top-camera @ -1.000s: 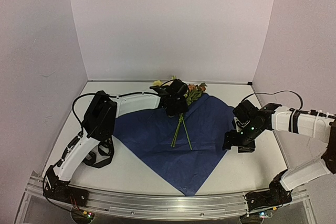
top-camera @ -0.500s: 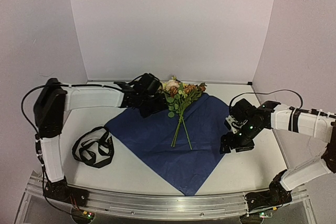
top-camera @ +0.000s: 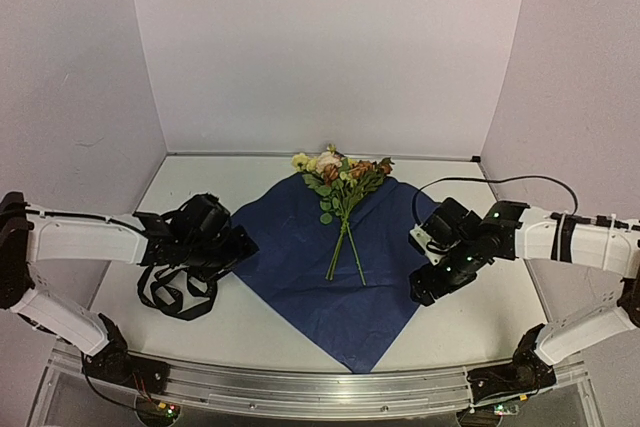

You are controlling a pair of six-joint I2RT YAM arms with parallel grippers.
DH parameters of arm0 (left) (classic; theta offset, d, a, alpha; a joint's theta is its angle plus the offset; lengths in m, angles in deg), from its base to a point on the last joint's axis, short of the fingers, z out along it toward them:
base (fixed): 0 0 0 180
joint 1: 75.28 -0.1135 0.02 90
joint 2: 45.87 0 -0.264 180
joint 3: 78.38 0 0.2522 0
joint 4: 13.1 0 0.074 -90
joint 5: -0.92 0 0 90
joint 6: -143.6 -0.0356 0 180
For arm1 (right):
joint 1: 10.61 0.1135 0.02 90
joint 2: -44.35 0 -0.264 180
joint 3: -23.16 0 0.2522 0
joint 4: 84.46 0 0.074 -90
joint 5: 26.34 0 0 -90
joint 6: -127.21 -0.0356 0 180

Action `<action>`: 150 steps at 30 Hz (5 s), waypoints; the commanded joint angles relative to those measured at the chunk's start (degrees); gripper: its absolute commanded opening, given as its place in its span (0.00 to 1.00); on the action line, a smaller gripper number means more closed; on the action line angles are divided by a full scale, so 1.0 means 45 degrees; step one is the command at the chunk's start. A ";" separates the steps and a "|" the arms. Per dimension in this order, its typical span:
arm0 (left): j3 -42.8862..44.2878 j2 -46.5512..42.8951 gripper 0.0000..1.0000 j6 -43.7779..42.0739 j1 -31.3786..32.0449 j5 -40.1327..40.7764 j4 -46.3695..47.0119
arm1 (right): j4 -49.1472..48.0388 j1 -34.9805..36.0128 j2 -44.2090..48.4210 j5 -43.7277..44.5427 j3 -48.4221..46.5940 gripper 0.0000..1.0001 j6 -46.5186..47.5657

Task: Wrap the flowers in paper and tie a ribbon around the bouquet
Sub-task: Pick up the bottom corner of the flattened wrapping paper from the center of the board, then pass from the left arm to the right, then fold the bottom corner of the flattened wrapping paper at the center of the board, then press the fold line of the 1/4-folded wrapping paper.

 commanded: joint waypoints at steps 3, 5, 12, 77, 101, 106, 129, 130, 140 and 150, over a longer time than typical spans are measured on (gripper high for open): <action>-0.2190 -0.0418 0.80 0.1944 -0.0043 -0.1454 0.3758 | -0.0942 0.0559 0.0476 0.1249 0.0369 0.80 0.0426; -0.2513 -0.0207 0.78 0.2385 -0.0030 -0.1811 0.4267 | -0.1130 0.0699 0.0473 0.1394 0.0414 0.80 0.0545; -0.2925 0.0723 0.65 0.3161 0.0257 -0.2449 0.5943 | -0.1777 0.1201 0.0510 0.1685 0.0579 0.81 0.1068; -0.1713 0.3972 0.00 0.2905 -0.3569 -1.2008 0.4617 | -0.6856 0.6590 0.0405 0.3904 0.2748 0.93 1.0383; -0.1814 0.1815 0.00 0.0251 -0.3732 -0.9514 0.0682 | -0.3450 0.7265 0.0086 0.2352 -0.0157 0.00 0.7645; -0.1758 0.0931 0.01 -0.0331 -0.3730 -0.8432 -0.0542 | -0.2834 0.7267 -0.0234 0.3023 -0.0873 0.00 0.7441; 0.1400 -0.2568 0.47 -0.5510 -0.3338 -0.4478 -0.1266 | -0.2739 0.2587 -0.6328 0.1931 -0.6668 0.00 0.8298; 0.1373 -0.2605 0.46 -0.5877 -0.3078 -0.4433 -0.0892 | -0.2746 0.2423 -0.6640 0.1822 -0.6945 0.00 0.8324; 0.0941 -0.0349 0.34 -0.7205 -0.0513 -0.4741 0.2590 | -0.2742 0.1369 -0.8877 0.2263 -0.8586 0.00 0.8397; 0.0826 0.2525 0.21 -0.6941 0.0017 -0.4960 0.4111 | -0.2756 0.0892 -0.9845 0.2668 -0.9170 0.02 0.8037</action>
